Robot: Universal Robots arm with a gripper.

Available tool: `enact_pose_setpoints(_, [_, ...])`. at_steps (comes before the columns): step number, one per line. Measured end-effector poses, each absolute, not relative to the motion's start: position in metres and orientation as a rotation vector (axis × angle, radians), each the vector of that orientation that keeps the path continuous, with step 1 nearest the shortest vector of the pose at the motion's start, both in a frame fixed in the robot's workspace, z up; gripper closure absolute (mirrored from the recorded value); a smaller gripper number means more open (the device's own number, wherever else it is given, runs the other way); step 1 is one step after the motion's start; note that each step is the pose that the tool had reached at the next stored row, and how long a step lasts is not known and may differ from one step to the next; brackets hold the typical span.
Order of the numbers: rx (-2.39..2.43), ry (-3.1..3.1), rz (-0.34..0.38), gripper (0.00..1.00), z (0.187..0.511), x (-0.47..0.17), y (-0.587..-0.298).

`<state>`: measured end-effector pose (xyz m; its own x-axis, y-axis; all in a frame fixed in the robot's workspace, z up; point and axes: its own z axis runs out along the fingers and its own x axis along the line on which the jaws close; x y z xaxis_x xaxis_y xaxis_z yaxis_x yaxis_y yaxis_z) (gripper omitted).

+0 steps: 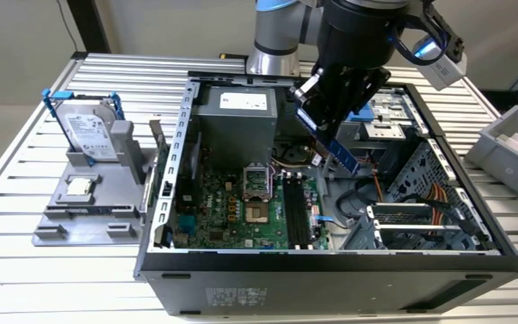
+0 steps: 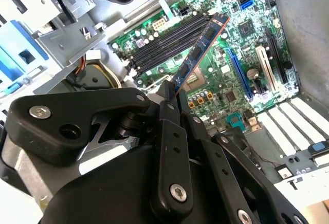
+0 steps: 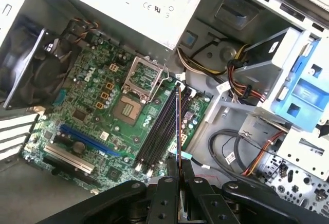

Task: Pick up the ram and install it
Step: 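Insert the ram into the slot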

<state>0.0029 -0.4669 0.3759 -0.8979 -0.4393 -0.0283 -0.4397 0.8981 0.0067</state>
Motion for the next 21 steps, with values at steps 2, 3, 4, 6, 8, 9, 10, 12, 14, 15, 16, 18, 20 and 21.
enact_pose_setpoints(2, [-0.664,3.044,0.02,1.0,0.3757,0.0029,-0.4669])
enact_pose_setpoints(3, [-0.657,3.045,0.02,1.0,0.3757,0.0029,-0.4669])
enact_pose_setpoints(4, [-0.643,3.048,0.019,1.0,0.3756,0.0029,-0.4669])
enact_pose_setpoints(6, [-0.635,3.05,0.019,1.0,0.3754,0.0029,-0.4668])
enact_pose_setpoints(8, [-0.631,3.051,0.019,1.0,0.3754,0.0029,-0.4668])
enact_pose_setpoints(9, [-0.631,3.051,0.019,1.0,0.3754,0.0029,-0.4668])
enact_pose_setpoints(10, [-0.631,3.05,0.019,1.0,0.3753,0.0029,-0.4669])
enact_pose_setpoints(12, [-0.631,3.05,0.019,1.0,0.3753,0.0029,-0.4669])
enact_pose_setpoints(14, [-0.63,3.051,0.019,1.0,0.3752,0.0029,-0.4669])
enact_pose_setpoints(15, [-0.626,3.051,0.019,1.0,0.3752,0.0029,-0.4669])
enact_pose_setpoints(16, [-0.621,3.053,0.019,1.0,0.3751,0.0029,-0.4668])
enact_pose_setpoints(18, [-0.607,3.055,0.019,1.0,0.3751,0.0029,-0.4668])
enact_pose_setpoints(20, [-0.588,3.059,0.019,1.0,0.375,0.0029,-0.4668])
enact_pose_setpoints(21, [-0.576,3.061,0.018,1.0,0.375,0.0029,-0.4669])
